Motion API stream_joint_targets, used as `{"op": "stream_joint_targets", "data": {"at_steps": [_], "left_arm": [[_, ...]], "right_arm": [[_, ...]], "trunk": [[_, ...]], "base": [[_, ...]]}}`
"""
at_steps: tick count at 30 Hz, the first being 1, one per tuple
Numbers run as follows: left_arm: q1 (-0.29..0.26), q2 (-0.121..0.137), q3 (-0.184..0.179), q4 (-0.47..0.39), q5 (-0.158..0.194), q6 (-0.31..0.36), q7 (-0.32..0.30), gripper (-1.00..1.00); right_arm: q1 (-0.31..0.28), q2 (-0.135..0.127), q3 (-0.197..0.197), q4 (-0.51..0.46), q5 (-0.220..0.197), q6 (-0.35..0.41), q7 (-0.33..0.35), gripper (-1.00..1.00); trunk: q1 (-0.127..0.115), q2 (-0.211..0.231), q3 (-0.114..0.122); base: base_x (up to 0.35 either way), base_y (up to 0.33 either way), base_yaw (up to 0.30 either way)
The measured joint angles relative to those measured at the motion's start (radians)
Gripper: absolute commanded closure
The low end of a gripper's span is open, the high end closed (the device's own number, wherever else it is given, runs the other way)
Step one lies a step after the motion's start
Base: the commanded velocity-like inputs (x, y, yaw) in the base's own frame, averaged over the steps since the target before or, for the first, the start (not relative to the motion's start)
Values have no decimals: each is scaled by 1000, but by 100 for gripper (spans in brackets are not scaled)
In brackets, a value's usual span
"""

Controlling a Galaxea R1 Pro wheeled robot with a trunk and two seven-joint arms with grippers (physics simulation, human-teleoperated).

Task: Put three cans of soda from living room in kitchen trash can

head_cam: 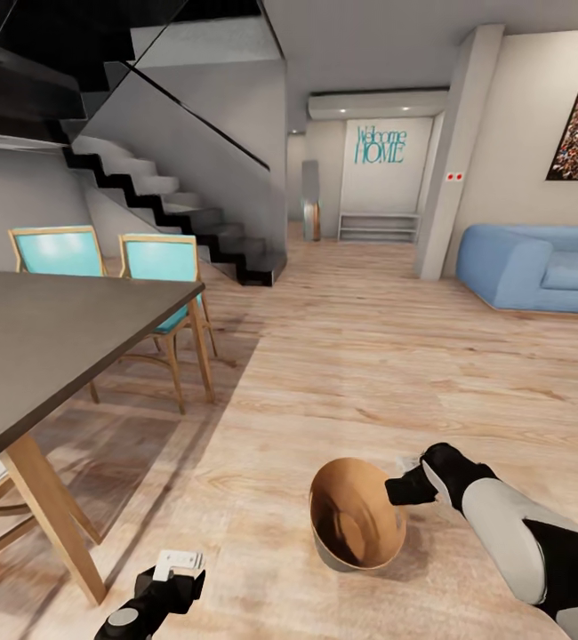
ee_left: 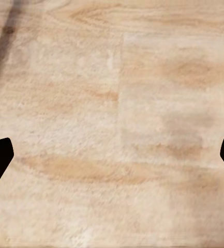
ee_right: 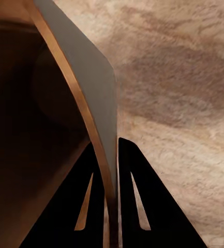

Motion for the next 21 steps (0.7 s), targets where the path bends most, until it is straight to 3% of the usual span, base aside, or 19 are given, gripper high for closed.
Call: {"op": "stream_joint_targets", "data": {"at_steps": [4,8,12,14,19,21], "left_arm": [[0,0,1,14,1,0,0,-100],[0,0,2,19,3,0,-3,-100],[0,0,1,19,2,0,-2,-100],[0,0,1,20,1,0,-3,-100],[0,0,1,21,2,0,-5,-100],[0,0,0,20,2,0,-5,-100]], "right_arm": [[1,-2,64,0,31,3,42,100],[7,-18,47,3,2,11,78,100],[14,-57,82,5,37,15,92,100],[16,-79,89,2,34,89,118,100],[17,-88,94,-1,22,162,130,100],[19,-91,116,5,11,183,133,100]], "trunk": [[-2,1,15],[-10,15,30],[-26,43,42],[-33,57,48],[-52,92,64],[-60,106,70]], "base": [[0,0,0],[0,0,0],[0,0,0],[0,0,0],[0,0,0],[0,0,0]]}}
